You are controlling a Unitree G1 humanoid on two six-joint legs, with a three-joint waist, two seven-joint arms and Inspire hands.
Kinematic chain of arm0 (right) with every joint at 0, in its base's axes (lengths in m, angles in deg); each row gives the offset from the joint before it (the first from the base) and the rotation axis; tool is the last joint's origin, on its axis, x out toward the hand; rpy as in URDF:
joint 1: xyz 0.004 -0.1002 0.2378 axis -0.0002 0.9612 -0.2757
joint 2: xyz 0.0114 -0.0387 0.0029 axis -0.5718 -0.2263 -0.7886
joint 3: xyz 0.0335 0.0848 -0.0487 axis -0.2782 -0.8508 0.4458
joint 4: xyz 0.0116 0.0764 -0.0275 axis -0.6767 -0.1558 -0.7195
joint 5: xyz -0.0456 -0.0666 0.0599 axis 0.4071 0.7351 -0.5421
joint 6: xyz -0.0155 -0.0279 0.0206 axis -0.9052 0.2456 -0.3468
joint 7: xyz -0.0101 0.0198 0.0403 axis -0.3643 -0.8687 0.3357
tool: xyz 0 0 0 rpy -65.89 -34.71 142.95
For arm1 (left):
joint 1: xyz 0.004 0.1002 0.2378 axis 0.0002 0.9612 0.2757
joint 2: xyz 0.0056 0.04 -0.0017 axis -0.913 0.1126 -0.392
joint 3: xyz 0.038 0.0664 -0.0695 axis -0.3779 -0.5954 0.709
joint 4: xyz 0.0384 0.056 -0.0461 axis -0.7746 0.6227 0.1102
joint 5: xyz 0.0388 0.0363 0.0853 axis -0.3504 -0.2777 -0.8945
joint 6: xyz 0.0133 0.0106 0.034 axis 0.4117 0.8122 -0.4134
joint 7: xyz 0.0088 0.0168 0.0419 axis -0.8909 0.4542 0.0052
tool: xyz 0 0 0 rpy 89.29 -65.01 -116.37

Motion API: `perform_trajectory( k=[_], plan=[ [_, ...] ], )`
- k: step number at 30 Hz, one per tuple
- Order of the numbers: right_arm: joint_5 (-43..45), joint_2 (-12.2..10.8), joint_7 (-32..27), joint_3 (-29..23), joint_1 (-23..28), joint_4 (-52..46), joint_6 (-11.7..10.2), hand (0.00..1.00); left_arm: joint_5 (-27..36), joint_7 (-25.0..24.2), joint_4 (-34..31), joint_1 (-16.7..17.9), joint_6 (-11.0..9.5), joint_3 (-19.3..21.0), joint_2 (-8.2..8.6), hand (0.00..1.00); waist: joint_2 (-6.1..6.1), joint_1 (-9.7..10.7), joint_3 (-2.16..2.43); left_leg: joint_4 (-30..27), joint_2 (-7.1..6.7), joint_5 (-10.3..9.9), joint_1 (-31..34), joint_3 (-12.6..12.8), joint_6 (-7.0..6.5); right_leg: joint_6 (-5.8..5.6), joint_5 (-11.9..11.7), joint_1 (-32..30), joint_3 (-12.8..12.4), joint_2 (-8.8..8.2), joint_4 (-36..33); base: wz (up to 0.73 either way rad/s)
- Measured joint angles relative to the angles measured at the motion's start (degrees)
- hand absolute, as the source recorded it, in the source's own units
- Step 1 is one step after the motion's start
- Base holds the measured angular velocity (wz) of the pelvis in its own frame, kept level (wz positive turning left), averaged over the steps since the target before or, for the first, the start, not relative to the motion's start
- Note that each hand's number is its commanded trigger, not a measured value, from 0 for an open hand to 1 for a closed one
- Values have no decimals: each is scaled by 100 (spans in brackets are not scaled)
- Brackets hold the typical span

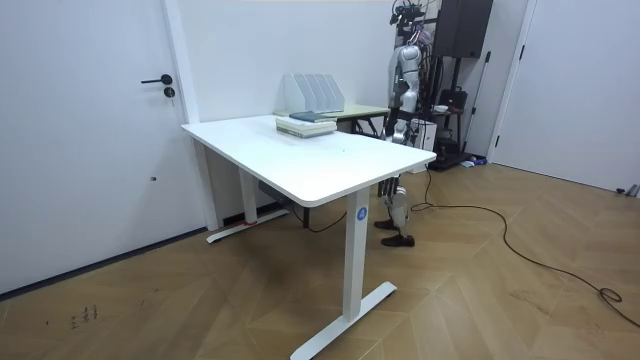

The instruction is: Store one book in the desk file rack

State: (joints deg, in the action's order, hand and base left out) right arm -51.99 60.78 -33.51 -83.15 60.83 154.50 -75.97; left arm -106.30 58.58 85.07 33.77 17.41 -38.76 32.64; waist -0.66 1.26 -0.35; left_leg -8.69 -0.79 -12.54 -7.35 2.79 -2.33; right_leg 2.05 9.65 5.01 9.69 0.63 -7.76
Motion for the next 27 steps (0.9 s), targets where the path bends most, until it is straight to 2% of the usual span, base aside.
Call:
perform_trajectory(
  k=[4, 7, 12, 14, 18, 24, 26, 27],
  plan=[
    [24, 5, 46, -95, 8, -13, 4, 0, 10, 276, -221, -92, -77, 268, -1, 0, 12, 3, 1, 21, 5, 0, -29, 8, 0, 0, 0, 10, 0, 7, -3, 0],
    [135, 8, 69, -234, 15, -20, 4, 0, 11, 384, -569, -100, -116, 265, 4, 0, 31, 32, -1, 31, 7, 0, -34, 20, 0, 1, -1, -3, -3, 10, -6, 0],
    [349, 18, 92, -263, -7, -36, -111, 0, 7, 384, -810, -287, -387, 125, 4, 0, 56, 61, 2, 48, 8, 0, -33, 28, 0, 1, -2, 12, -20, 16, -13, -2],
    [358, 23, 107, -243, -12, -36, -164, 0, 6, 372, -958, -315, -453, -228, -1, 0, 46, 138, 2, 47, 5, 0, -21, 26, 0, 1, -2, -8, -20, 15, -20, 0],
    [414, 30, 132, -210, -60, -40, -234, 0, -25, 281, -1347, -359, -528, -690, 11, 0, 51, 204, -2, 46, 5, 0, -16, 23, 0, -1, -4, -18, -35, 11, -18, 0],
    [442, 46, 241, -38, -184, -32, -361, 0, -382, -135, -2491, -396, -618, -1670, -41, 0, 59, 458, -5, 20, 1, 1, 63, 13, -1, -2, -3, -58, -18, 4, -6, 1],
    [431, 58, 303, 31, -242, -19, -405, 0, -509, -290, -3088, -431, -643, -2072, -49, 0, 52, 537, -11, 18, 0, 2, 81, 16, -1, -1, -4, -78, -15, 5, -14, 0],
    [435, 66, 337, 74, -245, -25, -405, 0, -519, -353, -3247, -509, -707, -2271, -62, 0, 53, 551, -11, 19, 1, 2, 81, 23, -1, -1, -4, -80, -22, 7, -18, -3]
  ],
)
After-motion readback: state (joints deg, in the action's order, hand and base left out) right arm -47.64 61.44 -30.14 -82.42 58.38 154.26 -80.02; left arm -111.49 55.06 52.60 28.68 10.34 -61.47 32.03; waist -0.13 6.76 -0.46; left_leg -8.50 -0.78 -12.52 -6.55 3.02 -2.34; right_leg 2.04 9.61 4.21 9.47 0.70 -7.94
